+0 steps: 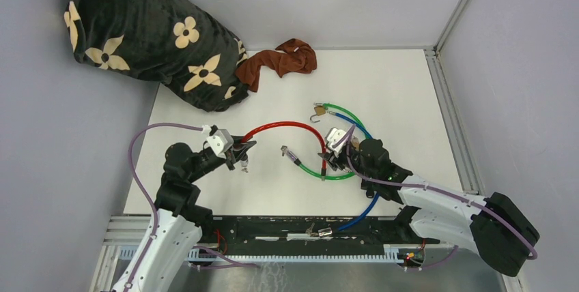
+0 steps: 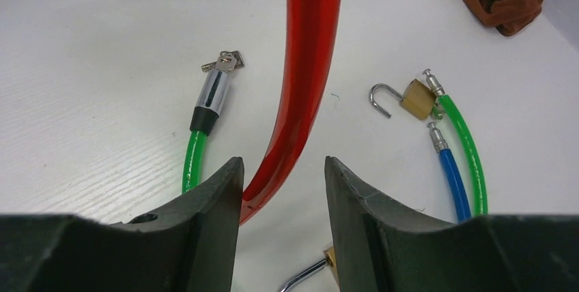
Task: Lock with the key
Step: Lock the lock.
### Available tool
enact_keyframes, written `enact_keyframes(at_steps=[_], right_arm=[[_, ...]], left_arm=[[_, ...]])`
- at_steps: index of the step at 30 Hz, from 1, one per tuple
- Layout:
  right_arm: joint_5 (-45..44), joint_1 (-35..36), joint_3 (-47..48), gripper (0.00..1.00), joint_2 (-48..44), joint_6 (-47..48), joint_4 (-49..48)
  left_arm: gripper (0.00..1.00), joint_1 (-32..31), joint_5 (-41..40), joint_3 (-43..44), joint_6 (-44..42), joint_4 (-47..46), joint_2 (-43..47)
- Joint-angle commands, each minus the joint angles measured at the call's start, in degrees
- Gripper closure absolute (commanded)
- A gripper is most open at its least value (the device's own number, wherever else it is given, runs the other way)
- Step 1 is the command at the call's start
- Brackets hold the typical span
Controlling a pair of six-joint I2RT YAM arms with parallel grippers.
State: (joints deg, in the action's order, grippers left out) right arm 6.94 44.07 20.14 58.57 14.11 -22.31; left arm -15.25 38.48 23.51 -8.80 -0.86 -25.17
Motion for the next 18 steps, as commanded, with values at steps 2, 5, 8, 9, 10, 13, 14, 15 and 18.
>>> enact_keyframes(at_steps=[2,5,8,9,10,13,14,15,18], right_arm=[[-4.0,-0.5,-2.5,0.50,2.5,-6.0,-11.1],[-4.7,-0.6,-2.8,0.53,4.0,-7.2,-12.1],[-4.0,-0.6,-3.8,0.53,5.5,-8.8,-14.0],[-4.0,-0.6,-3.8,0.53,6.2,-9.2,-14.2],[-4.1,-0.6,-4.0,0.53,6.7,-9.5,-14.5],[-3.4,-0.6,-4.0,0.53,8.3,-10.2,-15.6],[-3.1,-0.6,-3.7,0.53,8.9,-10.5,-15.5],[-2.8,-0.6,-3.3,0.54,9.4,-10.7,-15.3],[-2.7,-0.6,-3.1,0.74,10.0,-11.2,-15.1]], left_arm=[[0.98,-0.1,-1.0,2.2,2.9,-4.1,1.4],[0.98,-0.2,-1.0,2.0,2.8,-3.7,1.6],[0.98,-0.1,-1.1,1.7,3.0,-3.6,1.9],[0.98,-0.1,-1.0,1.7,3.1,-3.7,1.9],[0.98,-0.1,-1.0,1.6,3.2,-3.6,2.0],[0.98,-0.1,-1.0,1.5,3.3,-3.5,2.1],[0.98,-0.1,-0.9,1.5,3.3,-3.4,2.1],[0.98,-0.1,-0.9,1.4,3.3,-3.5,2.1],[0.98,-0.2,-1.2,1.4,3.7,-3.4,2.1]])
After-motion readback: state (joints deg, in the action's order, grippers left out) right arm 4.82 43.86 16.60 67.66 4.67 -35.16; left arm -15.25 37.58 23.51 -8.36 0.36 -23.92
